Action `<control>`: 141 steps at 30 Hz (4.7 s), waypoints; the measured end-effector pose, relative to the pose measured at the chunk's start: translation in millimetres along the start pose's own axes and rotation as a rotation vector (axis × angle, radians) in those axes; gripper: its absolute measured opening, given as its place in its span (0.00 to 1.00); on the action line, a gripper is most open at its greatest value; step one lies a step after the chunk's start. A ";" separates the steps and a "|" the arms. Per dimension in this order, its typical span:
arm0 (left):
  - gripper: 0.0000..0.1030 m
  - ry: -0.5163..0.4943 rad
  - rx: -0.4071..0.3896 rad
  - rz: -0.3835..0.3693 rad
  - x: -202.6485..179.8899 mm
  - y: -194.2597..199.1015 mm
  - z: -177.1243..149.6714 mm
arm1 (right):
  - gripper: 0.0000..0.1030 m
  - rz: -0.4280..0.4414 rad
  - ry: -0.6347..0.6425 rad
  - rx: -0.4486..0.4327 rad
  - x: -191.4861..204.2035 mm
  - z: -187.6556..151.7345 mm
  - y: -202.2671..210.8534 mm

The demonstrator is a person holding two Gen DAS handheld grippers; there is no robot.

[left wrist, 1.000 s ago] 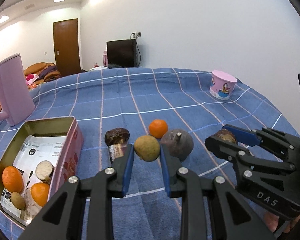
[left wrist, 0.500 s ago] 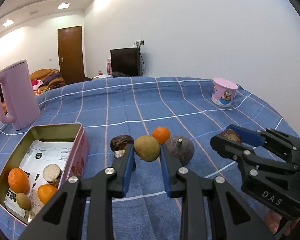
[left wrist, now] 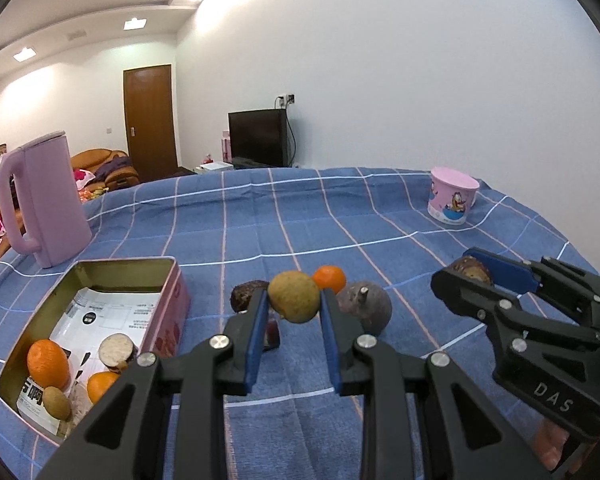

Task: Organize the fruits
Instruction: 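Lift the yellow-green fruit and brown pastry off the table with both grippers, then carry the yellow-green fruit and brown pastry over the tin tray, then lower both items into the tin tray and open both grippers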

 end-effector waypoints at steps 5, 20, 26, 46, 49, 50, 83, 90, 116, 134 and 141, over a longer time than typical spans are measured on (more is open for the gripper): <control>0.27 0.002 -0.013 0.007 0.3 2.1 0.6 | 0.38 -0.001 0.008 -0.027 0.8 1.6 4.9; 0.27 0.003 -0.057 0.037 1.8 9.4 2.9 | 0.38 -0.003 0.024 -0.101 3.6 5.2 19.2; 0.27 0.007 -0.073 0.045 2.8 13.1 3.4 | 0.38 -0.005 0.028 -0.125 4.5 5.5 25.0; 0.27 0.005 -0.158 0.095 4.3 28.0 8.6 | 0.38 -0.015 0.043 -0.195 5.7 8.0 37.2; 0.27 -0.004 -0.174 0.110 3.5 31.1 9.0 | 0.38 -0.015 0.046 -0.204 7.1 8.0 39.7; 0.27 -0.009 -0.180 0.114 3.1 32.2 9.2 | 0.38 -0.015 0.048 -0.208 7.5 8.0 40.5; 0.27 0.082 -0.067 0.211 76.5 30.4 -2.6 | 0.38 0.068 0.137 -0.137 63.9 23.4 4.0; 0.27 0.105 -0.047 0.242 99.1 28.3 -3.8 | 0.38 0.113 0.167 -0.122 88.4 32.2 -8.7; 0.27 0.143 0.089 0.317 165.5 3.4 -19.8 | 0.38 0.246 0.243 -0.035 175.1 43.2 -70.9; 0.27 0.173 0.204 0.289 181.4 -19.0 -29.6 | 0.38 0.267 0.188 0.096 179.8 32.7 -115.9; 0.27 0.172 0.239 0.295 182.0 -24.1 -33.9 | 0.38 0.274 0.181 0.136 179.3 27.6 -124.3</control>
Point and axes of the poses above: each gripper's, at about its wrist camera, not at the fingertips, and y roughly against the way its jaws point, x to its left, z to its top, the point moved 6 cm from there along -y, roughly the way its jaws point, and after that the axes turned 3 degrees about -y, right-handed, at the moved point
